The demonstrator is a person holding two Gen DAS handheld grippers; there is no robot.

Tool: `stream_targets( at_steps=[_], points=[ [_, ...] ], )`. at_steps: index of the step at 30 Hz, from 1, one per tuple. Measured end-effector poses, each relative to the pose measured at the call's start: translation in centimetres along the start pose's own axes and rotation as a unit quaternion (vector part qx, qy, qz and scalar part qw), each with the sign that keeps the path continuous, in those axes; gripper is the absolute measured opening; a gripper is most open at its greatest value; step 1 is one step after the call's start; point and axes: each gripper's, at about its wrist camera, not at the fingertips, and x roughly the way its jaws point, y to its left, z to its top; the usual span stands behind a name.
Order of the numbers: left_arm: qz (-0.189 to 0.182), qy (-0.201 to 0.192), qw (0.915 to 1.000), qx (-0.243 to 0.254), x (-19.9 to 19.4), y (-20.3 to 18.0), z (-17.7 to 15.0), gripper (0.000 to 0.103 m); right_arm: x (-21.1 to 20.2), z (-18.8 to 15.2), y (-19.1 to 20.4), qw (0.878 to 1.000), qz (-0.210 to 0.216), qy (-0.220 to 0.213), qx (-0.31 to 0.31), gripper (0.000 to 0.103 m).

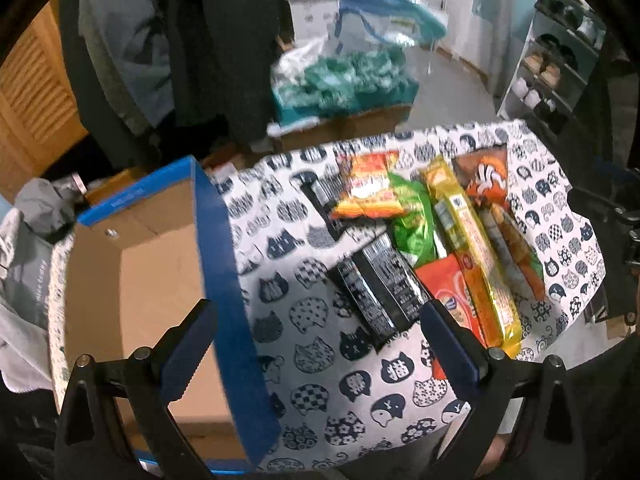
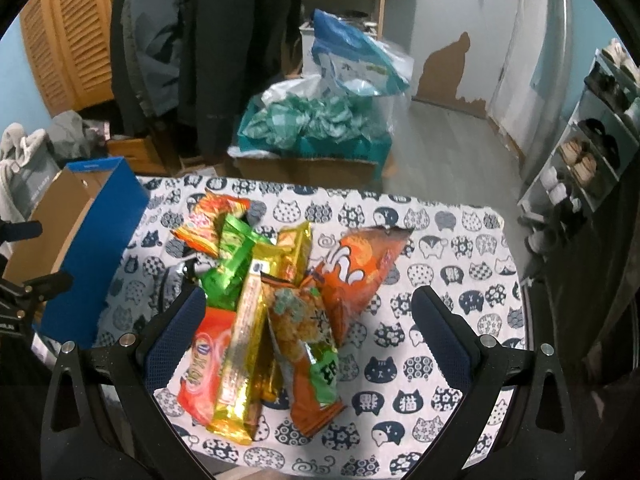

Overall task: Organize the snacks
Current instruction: 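Grasp the black snack bag with the left tool while the right tool grasps the rice cracker bag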

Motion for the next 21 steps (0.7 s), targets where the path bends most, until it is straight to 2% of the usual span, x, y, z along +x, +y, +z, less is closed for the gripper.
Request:
stream_targets(
  at_steps=[7,21],
  points=[
    [-0.012,0.053,0.9984,-0.014,3.6,-1.0,0.0,0.102,2.6,-0.8,-0.4,0.999,0.003,0.034,-0.005,0.1],
    [-0.039,0.112,0.9924,-0.032,9.0,-3.1,1.4,0.102,8.0,-3.2,-2.1,0.994,0.019,0.107,-0.002,0.1]
  ],
)
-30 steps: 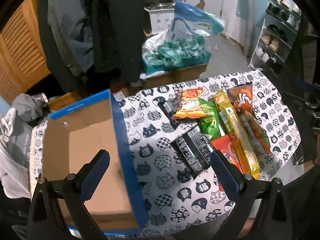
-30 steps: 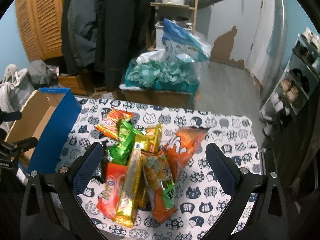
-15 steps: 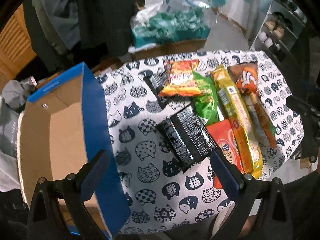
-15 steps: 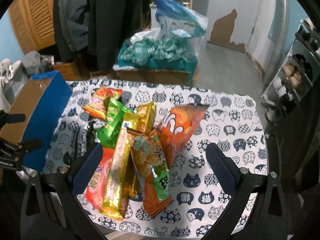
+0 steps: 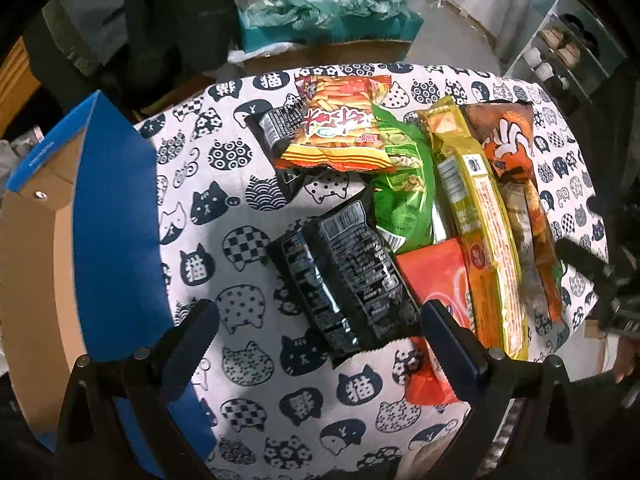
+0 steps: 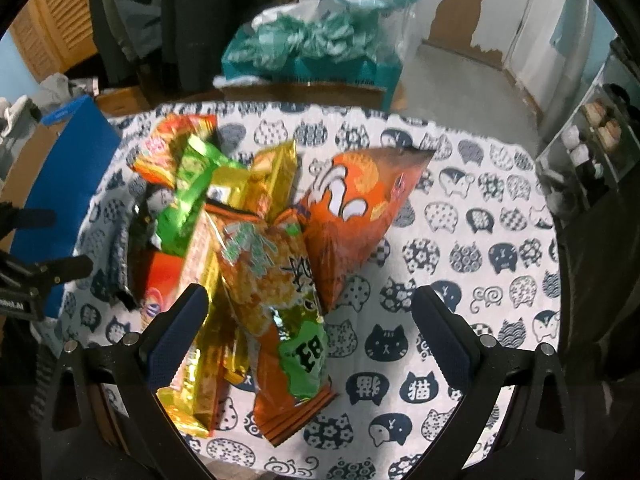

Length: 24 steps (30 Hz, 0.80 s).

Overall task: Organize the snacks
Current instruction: 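Grasp the black snack bag with the left tool while the right tool grasps the rice cracker bag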

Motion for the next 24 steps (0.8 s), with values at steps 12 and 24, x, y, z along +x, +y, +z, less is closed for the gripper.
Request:
stream_targets(
  at_steps=[12,24],
  points=[
    [-0.027,0.034,0.9982,-0.041,3.7,0.3,1.8,0.102,3.6,-0.8,0.1,0.999,0.022,0.044,-0.01,0.094],
    [-0.093,0.07,0.9896,-0.084,6.7,1.3,1.1,0.072,5.2,-0.8,-0.1,0.995,0.064,0.07,0.015,0.055]
  ],
)
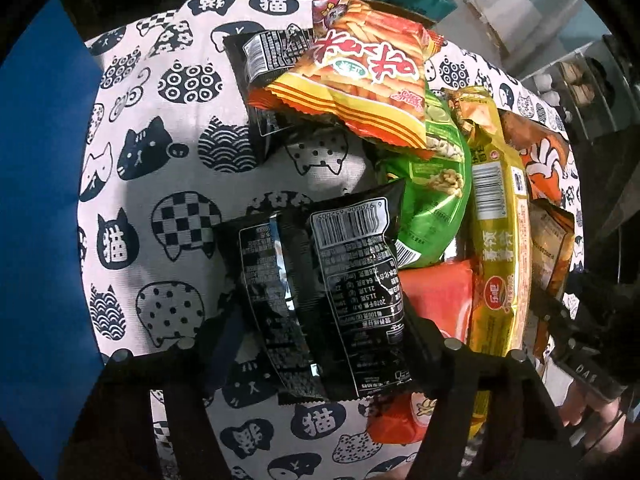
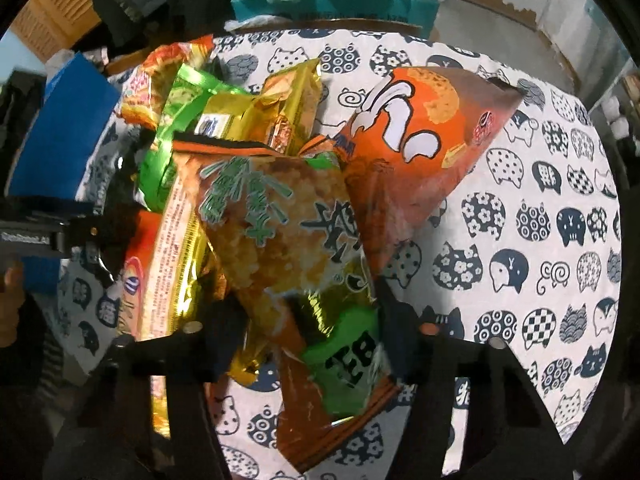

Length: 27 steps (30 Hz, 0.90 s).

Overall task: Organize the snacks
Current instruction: 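Grasp the black snack bag with the left tool while the right tool grasps the rice cracker bag, then carry the black bag and rice cracker bag into the box and release both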

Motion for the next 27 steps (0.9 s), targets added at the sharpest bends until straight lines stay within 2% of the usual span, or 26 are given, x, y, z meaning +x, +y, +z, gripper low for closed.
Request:
stream_targets(
  at_steps=[8,14,21,27],
  points=[
    [0.026,-0.033,0.9982,0.043,-3.1,-0.9,-1.2,0.072,-1.8,-0.6,0.0,1.0,0.006,-0.011,0.006,0.045],
    [0.061,-0.073,0.9926,0.075,-5.5,-1.7,-2.0,0.072,-3.8,-1.1,0.2,0.999,0.003,-0.038,0.017,0.044],
    [0.106,-0.114,0.9812,0.114,-7.8,-2.6,-3.5,0.072,-7.0,-1.2,1.0,0.997,-0.005,-0.071,0.02,0.044],
    [0.138,-0.154,0.9676,0.145,-10.5,-3.1,-4.6,0.072,-9.5,-0.6,2.3,0.995,-0.007,-0.098,0.018,0.044]
  ],
)
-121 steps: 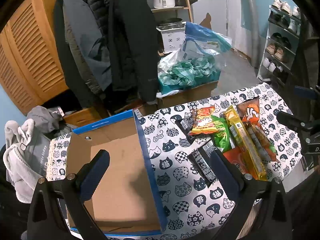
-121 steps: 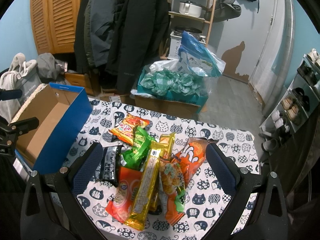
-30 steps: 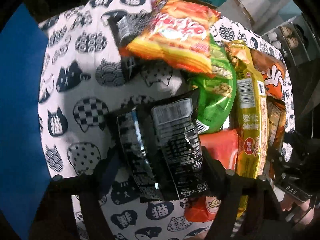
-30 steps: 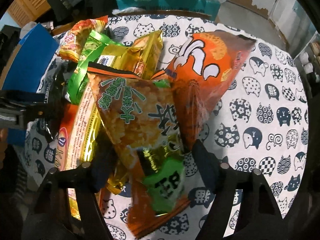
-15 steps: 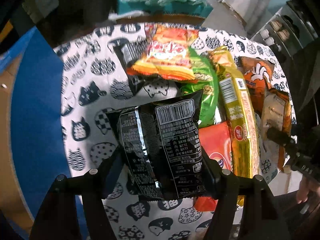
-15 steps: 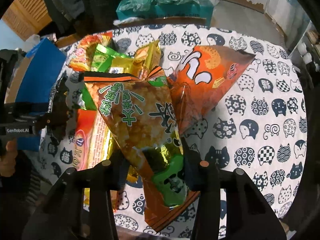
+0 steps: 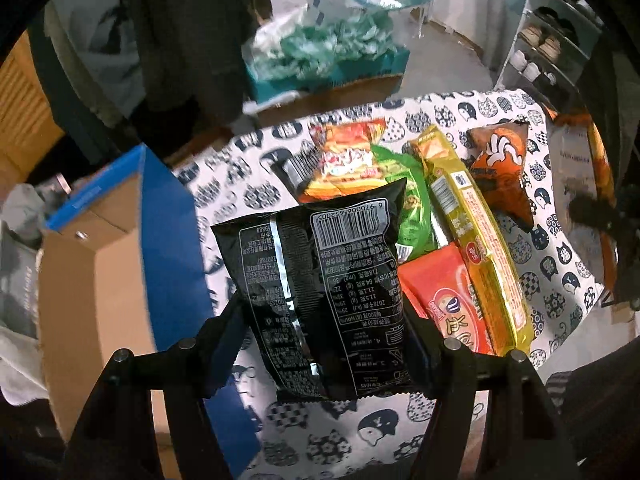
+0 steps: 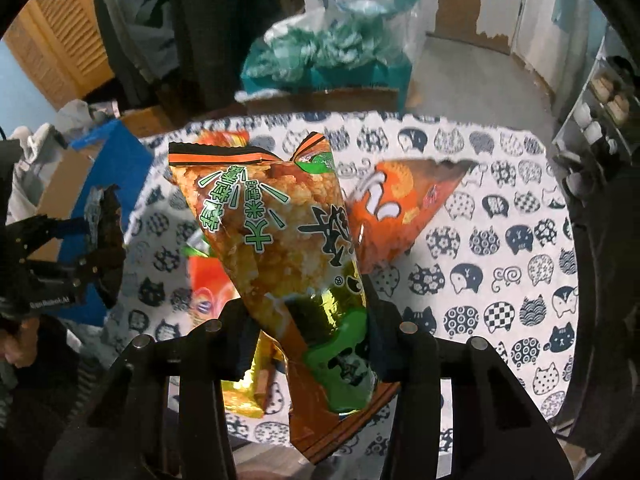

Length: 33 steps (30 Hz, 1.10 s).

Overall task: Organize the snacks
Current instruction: 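Carry the black bag and rice cracker bag into the box and release both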

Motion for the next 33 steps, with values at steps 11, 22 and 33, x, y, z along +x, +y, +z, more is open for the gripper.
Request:
stream_targets(
  at_steps=[11,22,33],
  points=[
    [0.017,-0.048,0.9986,0.016,-4.0,1.1,-0.2,0.072,-2.4,1.6,3.1,0.999,0.013,-0.03,-0.019,0.044],
    [0.029,-0.071,0.997,-0.009,-6.3,4.9,-0.8,0.072,-2.7,3.9,7.6,0.998,0.032,-0.038,-0.044,0.044],
    [0.052,-0.081,0.9946,-0.039,-7.2,9.5,-2.1,0.072,-1.5,6.8,14.8,0.993,0.064,-0.035,-0.089,0.044]
  ],
)
